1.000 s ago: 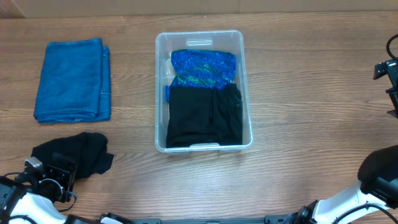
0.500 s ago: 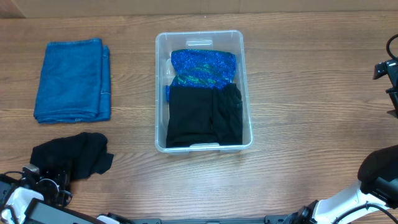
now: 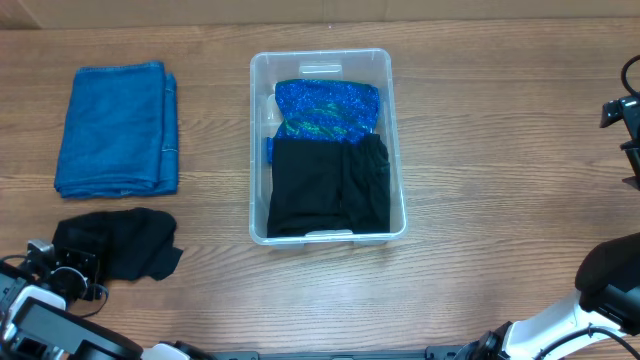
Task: Pack container
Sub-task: 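Grasp the black cloth with the left gripper and lift it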
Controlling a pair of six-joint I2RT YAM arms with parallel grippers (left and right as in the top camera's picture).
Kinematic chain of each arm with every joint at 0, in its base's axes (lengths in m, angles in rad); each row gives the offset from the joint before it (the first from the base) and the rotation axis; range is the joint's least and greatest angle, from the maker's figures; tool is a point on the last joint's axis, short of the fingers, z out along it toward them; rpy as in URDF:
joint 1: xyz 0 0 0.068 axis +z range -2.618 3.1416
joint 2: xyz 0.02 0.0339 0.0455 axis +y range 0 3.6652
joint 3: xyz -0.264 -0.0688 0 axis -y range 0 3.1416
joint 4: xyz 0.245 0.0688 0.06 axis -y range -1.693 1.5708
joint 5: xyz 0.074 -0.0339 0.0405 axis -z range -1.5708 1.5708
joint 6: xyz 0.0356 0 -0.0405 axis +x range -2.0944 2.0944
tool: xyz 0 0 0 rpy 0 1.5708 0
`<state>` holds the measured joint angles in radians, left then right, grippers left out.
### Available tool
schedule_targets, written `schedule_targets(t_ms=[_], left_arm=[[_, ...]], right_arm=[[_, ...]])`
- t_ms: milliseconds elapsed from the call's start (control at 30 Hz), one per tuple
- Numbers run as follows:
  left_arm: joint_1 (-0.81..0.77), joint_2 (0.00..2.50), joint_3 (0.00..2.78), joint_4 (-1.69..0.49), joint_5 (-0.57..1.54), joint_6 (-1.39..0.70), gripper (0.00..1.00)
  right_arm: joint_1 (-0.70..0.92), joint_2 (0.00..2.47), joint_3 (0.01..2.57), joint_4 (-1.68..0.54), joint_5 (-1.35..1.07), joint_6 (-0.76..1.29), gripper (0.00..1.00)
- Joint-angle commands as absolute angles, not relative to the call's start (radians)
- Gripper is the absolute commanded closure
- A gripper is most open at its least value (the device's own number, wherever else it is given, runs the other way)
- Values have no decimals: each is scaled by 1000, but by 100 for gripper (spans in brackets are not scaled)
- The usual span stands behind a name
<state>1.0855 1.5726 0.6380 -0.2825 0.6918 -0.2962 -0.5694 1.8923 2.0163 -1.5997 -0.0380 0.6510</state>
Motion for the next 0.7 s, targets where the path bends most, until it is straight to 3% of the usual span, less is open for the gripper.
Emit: schedule_targets(t_ms=[0,367,667], left_arm=[[1060,1644,597,-290,629,-323,4],[1060,1644,598,-302,641,-318,95],[1060,1627,660,-430,838,-310,96]], right_arm=[[-571,1874,2016,-1598,-39,656,0],[-571,1874,2016,-1598,-39,656,0],[-571,1874,2016,-1598,-39,656,0]])
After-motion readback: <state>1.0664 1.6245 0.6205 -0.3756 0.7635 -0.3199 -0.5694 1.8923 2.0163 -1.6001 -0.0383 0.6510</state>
